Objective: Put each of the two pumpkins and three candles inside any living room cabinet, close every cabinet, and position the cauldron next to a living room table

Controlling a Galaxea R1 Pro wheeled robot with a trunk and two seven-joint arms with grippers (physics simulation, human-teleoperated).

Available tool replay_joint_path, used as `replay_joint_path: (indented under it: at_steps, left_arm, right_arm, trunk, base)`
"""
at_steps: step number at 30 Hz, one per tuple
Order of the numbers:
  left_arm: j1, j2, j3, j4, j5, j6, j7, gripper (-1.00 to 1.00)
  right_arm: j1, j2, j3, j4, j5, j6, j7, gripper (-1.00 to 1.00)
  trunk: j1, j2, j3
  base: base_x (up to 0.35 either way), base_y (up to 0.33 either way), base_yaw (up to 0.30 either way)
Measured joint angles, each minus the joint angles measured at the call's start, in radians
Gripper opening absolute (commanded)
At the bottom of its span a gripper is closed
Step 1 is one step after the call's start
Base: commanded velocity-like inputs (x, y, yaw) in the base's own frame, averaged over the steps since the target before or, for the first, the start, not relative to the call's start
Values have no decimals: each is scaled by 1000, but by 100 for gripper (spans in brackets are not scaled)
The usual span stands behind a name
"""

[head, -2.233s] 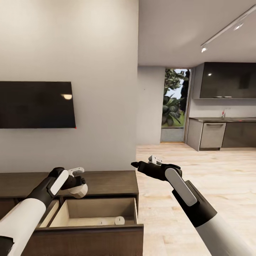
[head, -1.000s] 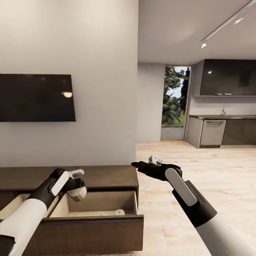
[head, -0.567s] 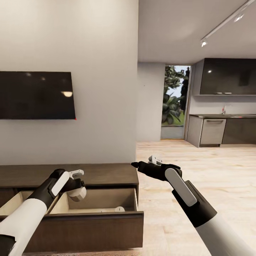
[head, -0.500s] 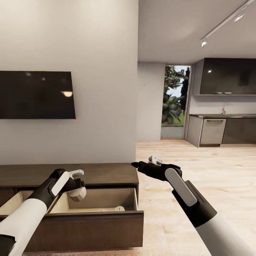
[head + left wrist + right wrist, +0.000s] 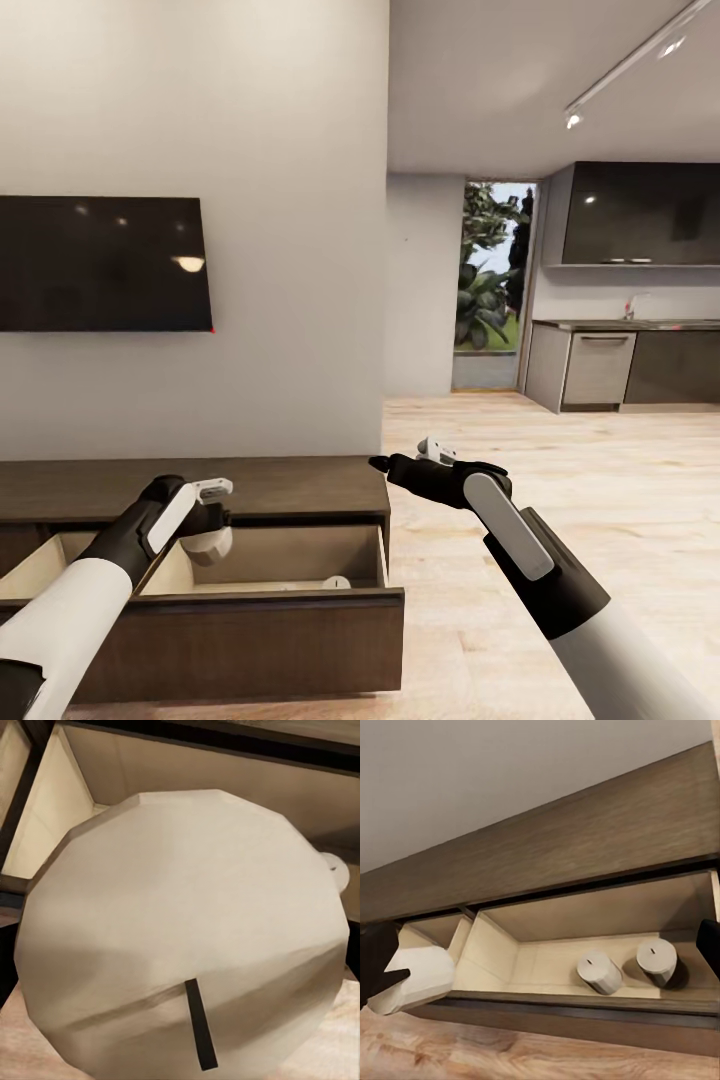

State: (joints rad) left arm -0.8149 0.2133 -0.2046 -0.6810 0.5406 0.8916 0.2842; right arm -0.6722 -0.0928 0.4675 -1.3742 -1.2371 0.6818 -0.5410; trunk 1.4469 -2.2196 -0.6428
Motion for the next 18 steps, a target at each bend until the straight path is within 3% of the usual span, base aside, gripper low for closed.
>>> replay_joint_path:
  at_steps: [6,18]
  left_arm:
    - [0,-1,0,0,-6,0,0,-100]
    - [0,-1,0,0,-9,1,0,-100]
  right_arm:
    - [0,0,0,1,0,0,0,100]
    - [0,1,0,0,0,1,1,100]
  trunk:
    - [0,0,0]
    - [0,0,0]
  base:
    - [9,0,0]
    - [138,0,0]
